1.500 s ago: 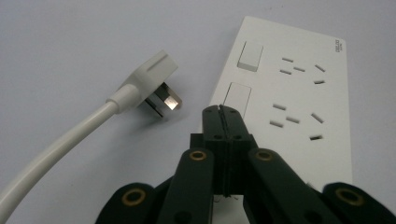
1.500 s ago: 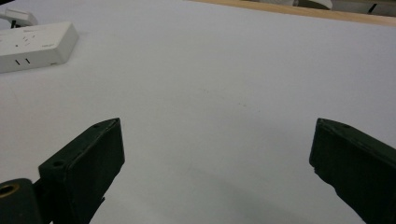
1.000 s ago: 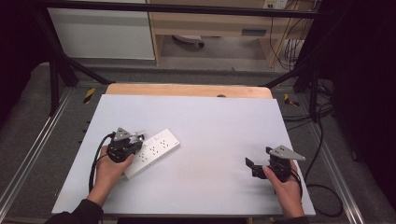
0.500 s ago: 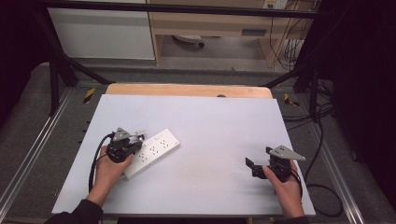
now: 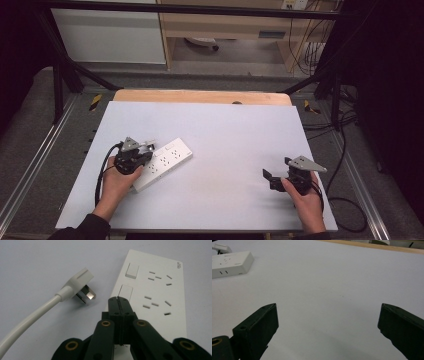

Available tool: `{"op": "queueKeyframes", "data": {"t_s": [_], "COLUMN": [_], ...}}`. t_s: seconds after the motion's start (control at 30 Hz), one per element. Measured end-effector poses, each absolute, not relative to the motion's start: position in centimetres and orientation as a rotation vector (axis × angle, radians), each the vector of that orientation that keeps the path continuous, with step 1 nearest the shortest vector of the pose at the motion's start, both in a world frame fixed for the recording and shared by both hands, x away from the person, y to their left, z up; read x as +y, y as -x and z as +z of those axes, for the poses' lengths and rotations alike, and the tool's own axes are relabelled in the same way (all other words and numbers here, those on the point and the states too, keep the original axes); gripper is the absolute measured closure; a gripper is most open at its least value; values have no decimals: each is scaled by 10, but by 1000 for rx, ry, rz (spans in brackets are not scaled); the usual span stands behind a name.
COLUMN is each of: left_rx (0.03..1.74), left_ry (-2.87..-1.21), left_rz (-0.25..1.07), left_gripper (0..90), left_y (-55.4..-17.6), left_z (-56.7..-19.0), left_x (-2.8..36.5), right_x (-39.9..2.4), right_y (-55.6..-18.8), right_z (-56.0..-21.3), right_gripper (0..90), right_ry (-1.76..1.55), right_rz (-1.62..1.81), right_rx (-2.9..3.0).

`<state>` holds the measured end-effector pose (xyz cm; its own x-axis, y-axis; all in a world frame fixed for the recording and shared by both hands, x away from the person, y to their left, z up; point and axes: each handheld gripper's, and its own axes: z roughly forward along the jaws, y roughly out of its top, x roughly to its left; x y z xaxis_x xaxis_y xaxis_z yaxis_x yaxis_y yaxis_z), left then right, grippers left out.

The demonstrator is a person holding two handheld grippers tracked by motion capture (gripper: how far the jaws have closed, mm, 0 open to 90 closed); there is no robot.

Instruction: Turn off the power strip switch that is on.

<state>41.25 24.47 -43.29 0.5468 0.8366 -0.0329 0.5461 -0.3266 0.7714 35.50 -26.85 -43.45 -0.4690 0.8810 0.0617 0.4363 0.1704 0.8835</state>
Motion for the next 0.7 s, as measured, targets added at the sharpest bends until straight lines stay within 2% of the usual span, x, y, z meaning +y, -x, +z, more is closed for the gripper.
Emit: {"op": "queueKeyframes", "data": {"t_s": [0.7], "left_rx": [1081], "left_ry": [-1953], "left_rz": [491], "left_gripper": [900], "left_y": [-411], "left_z": [-429], "left_x": [248], "right_x": [-268], "right_y": [-355], "right_z": [-435], "right_gripper": [36], "right_ry": [-1238], "right_rz": [1244], "right_rx": [1983]}}
